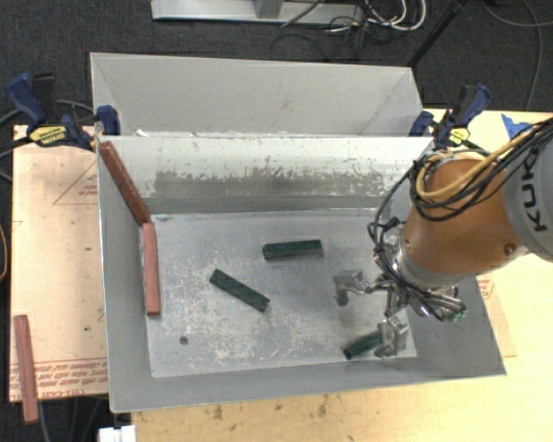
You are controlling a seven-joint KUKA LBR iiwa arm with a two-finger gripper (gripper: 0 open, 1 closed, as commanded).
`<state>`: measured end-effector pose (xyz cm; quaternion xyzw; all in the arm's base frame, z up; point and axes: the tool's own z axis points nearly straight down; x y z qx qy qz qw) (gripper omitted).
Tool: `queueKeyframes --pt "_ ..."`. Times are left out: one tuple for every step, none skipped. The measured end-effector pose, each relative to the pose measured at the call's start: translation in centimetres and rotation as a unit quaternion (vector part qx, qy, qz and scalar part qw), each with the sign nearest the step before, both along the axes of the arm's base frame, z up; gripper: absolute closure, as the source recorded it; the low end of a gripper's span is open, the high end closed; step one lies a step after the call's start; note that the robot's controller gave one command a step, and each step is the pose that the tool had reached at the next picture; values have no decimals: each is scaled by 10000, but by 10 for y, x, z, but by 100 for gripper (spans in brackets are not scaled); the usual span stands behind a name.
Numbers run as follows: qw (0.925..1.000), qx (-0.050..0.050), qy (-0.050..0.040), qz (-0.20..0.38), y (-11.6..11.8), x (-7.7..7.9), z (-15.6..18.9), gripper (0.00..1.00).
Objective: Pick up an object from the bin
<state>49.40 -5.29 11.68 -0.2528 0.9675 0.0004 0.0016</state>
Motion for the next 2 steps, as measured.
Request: queueKeyframes --pt "9999 3 -52 -103 -17 -3 -46 0" --pt "9999 5 -49 -106 -16 0 -45 0"
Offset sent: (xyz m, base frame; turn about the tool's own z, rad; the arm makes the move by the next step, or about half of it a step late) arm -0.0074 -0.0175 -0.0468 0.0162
